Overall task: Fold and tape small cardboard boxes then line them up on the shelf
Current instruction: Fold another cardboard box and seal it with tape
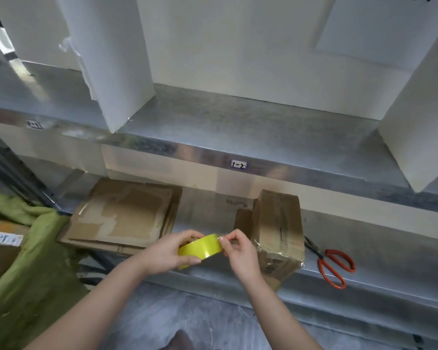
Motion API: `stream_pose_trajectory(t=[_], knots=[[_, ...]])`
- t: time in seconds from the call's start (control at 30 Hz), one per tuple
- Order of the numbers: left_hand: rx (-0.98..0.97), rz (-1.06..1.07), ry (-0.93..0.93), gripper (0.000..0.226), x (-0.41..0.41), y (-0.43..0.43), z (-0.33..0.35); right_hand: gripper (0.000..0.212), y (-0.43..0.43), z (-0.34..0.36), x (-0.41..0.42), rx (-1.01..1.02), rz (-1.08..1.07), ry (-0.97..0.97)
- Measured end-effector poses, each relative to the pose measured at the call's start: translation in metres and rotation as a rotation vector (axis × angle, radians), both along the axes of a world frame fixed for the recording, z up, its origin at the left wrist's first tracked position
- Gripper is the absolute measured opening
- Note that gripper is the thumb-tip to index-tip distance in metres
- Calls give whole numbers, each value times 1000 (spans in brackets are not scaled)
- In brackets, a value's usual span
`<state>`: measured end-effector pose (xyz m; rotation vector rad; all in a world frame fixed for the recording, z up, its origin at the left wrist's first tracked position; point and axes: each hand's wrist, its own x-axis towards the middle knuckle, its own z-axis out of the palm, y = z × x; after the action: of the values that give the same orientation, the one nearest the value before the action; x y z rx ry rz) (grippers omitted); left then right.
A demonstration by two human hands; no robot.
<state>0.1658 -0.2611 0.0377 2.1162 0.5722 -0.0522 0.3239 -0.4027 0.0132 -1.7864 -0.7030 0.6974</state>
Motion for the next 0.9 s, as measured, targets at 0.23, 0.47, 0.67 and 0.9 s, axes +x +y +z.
stream_pose_trajectory(t=[0.23,0.47,0.67,0.9], knots=[[344,145,136,68,1,36,-16,21,2,9,15,-100,101,-27],[411,106,143,74,4,99,-16,19,13,-1,29,-89,-138,29],[360,-93,49,77,39,106,-21,14,53,-17,22,-104,-183,123],[180,-155,34,67,48,118,-27,10,64,-25,27,-91,-253,199]])
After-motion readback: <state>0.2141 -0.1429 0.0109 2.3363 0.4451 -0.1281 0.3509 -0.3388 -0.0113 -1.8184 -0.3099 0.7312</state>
